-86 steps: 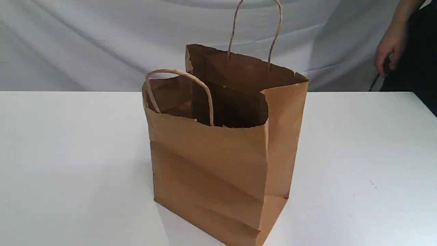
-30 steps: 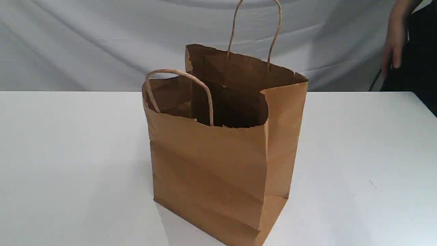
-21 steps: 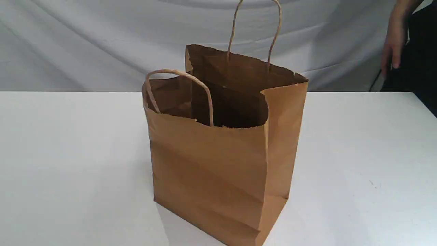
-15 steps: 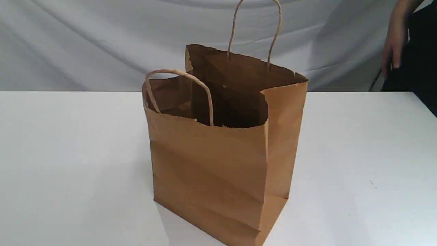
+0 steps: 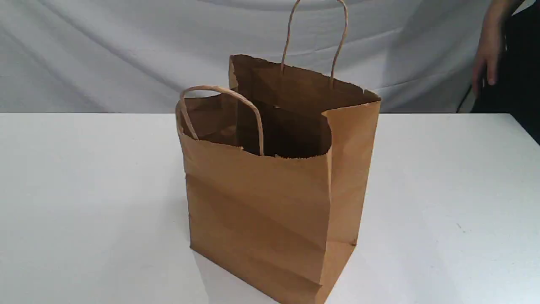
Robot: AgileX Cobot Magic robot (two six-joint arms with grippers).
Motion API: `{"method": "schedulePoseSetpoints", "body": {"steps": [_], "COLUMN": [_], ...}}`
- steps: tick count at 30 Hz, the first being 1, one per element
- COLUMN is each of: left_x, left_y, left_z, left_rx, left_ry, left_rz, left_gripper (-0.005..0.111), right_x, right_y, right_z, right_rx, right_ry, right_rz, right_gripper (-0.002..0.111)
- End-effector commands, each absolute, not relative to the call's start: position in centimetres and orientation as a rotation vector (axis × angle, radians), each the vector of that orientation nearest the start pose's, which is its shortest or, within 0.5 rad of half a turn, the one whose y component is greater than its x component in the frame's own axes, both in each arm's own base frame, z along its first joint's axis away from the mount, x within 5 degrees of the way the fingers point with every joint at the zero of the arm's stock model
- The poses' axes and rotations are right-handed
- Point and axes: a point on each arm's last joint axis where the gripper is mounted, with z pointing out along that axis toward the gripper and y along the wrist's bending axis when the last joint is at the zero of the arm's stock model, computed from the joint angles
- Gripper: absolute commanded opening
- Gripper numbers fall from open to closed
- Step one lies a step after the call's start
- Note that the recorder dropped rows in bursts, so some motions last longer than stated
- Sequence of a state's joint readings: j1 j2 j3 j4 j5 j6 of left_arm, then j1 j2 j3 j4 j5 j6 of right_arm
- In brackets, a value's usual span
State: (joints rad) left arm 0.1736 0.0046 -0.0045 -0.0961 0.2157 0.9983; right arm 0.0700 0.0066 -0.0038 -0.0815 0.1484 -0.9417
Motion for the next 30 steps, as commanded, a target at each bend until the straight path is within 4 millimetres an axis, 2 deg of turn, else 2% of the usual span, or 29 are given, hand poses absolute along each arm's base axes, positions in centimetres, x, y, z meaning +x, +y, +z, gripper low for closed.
{"method": "schedulePoseSetpoints", "body": {"steps": [1, 4, 7, 10, 13, 16, 19, 27, 30], "left_x": [5.6, 5.6, 5.6, 5.7, 5.6, 5.5, 5.5, 5.5, 5.5], "left_y": [0.1, -0.5, -0.7, -0.7, 0.3, 1.2, 1.2, 1.0, 1.0], "left_z": [19.2, 19.0, 19.2, 19.8, 20.9, 21.5, 21.5, 21.3, 21.3], "left_rx": [0.368, 0.195, 0.127, -0.066, -0.276, -0.353, -0.345, -0.138, -0.118], "left_ry": [1.7, 1.728, 1.714, 1.653, 1.508, 1.426, 1.423, 1.479, 1.481], "left_rz": [0.433, 0.189, 0.1, -0.072, -0.122, -0.072, -0.054, 0.132, 0.154], "left_gripper": [0.0, 0.0, 0.0, 0.0, 0.0, 0.0, 0.0, 0.0, 0.0], "right_x": [5.6, 5.6, 5.6, 5.6, 5.6, 5.6, 5.6, 5.6, 5.6], "right_y": [0.3, 0.4, 0.4, 0.4, 0.4, 0.4, 0.4, 0.4, 0.4], "right_z": [19.9, 19.9, 19.9, 19.9, 19.9, 19.9, 19.9, 19.9, 19.9], "right_rx": [-0.852, -0.821, -0.805, -0.799, -0.799, -0.799, -0.799, -0.797, -0.797], "right_ry": [1.456, 1.468, 1.474, 1.476, 1.476, 1.476, 1.476, 1.476, 1.476], "right_rz": [-0.718, -0.678, -0.658, -0.65, -0.65, -0.65, -0.65, -0.648, -0.648], "right_gripper": [0.0, 0.0, 0.0, 0.0, 0.0, 0.0, 0.0, 0.0, 0.0]}}
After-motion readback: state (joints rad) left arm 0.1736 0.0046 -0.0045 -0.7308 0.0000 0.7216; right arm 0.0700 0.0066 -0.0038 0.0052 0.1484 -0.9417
